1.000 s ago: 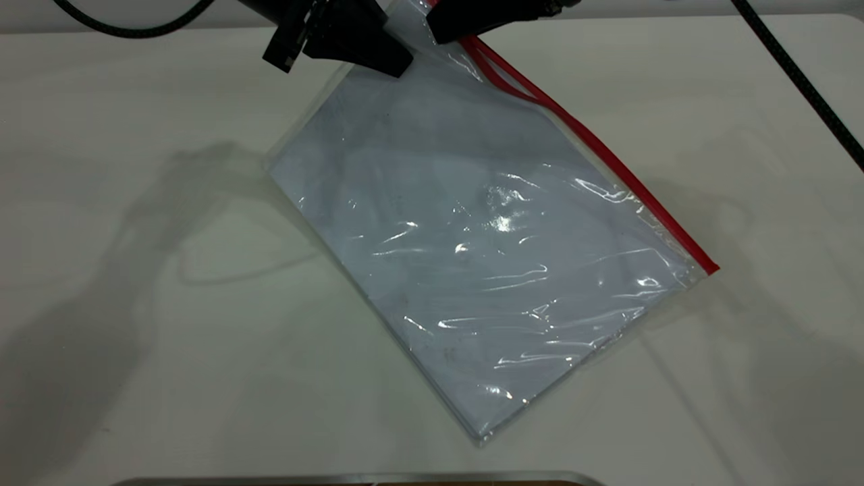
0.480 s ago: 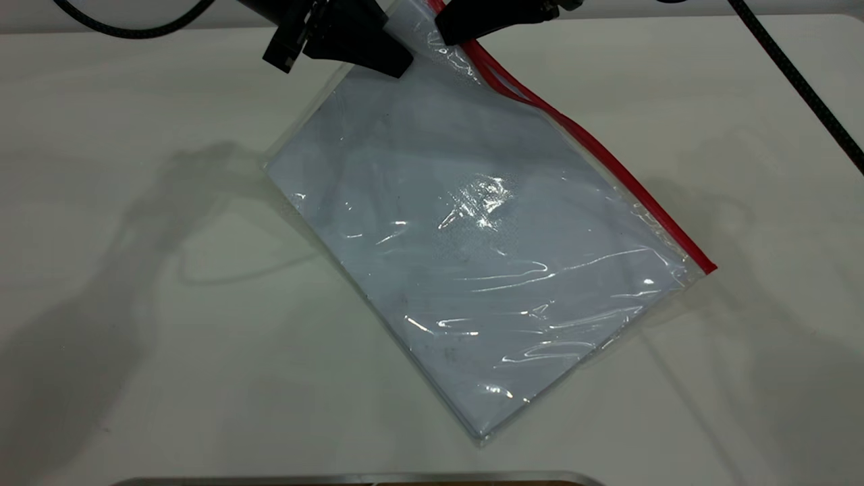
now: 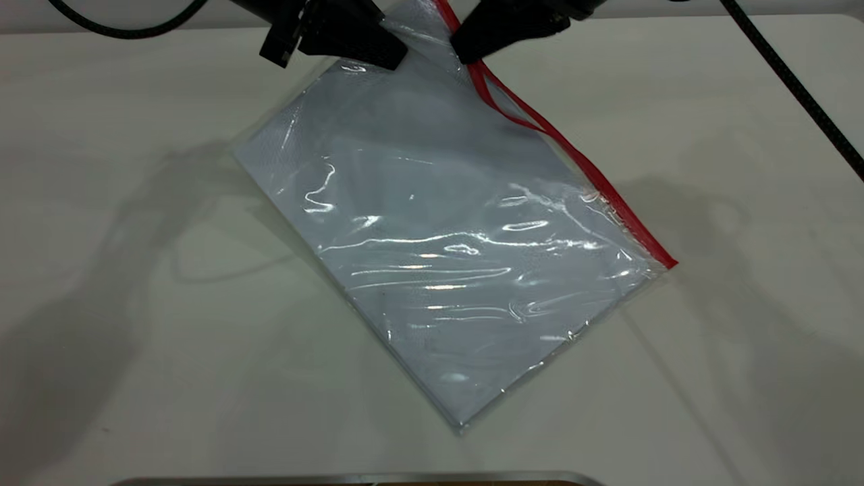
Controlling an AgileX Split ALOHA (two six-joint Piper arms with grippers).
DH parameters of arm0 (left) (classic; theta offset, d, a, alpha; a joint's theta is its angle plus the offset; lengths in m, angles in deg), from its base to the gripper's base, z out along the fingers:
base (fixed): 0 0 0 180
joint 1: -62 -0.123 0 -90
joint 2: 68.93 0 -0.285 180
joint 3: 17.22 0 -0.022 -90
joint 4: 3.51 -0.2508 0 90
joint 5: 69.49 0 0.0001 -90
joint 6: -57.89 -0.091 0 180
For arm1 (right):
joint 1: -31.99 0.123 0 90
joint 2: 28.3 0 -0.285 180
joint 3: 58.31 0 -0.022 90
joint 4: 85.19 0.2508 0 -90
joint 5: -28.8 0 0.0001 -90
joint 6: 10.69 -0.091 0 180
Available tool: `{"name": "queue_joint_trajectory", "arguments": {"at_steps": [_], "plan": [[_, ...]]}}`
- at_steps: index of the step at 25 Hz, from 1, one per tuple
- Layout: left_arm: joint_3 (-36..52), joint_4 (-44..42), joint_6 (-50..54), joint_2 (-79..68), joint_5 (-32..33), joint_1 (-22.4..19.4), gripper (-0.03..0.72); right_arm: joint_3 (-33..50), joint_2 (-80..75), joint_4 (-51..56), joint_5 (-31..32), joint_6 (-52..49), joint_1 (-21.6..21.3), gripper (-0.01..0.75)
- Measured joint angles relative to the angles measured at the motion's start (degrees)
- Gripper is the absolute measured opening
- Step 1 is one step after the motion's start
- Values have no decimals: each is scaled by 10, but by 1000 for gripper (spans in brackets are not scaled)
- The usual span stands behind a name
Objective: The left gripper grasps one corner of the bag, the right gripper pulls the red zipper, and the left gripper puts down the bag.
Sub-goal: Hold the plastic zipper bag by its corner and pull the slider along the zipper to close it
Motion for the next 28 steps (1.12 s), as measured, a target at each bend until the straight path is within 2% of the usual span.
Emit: {"name": "queue_joint_trajectory", "arguments": {"at_steps": [11, 16, 19, 25, 28], "plan": [[0, 17, 0, 0, -11, -32, 53, -2, -45, -55, -11, -28, -1, 105], [0, 17, 0, 0, -13, -34, 53, 1, -52, -57, -22, -29, -1, 136], [0, 17, 1, 0, -13, -35, 53, 1, -49, -57, -28, -29, -2, 195], [0, -15, 35, 0, -11, -37, 53, 2, 3, -54, -31, -28, -2, 385], [0, -22, 39, 0, 13, -37, 53, 2, 11, -28, -45, -14, -2, 436]]}}
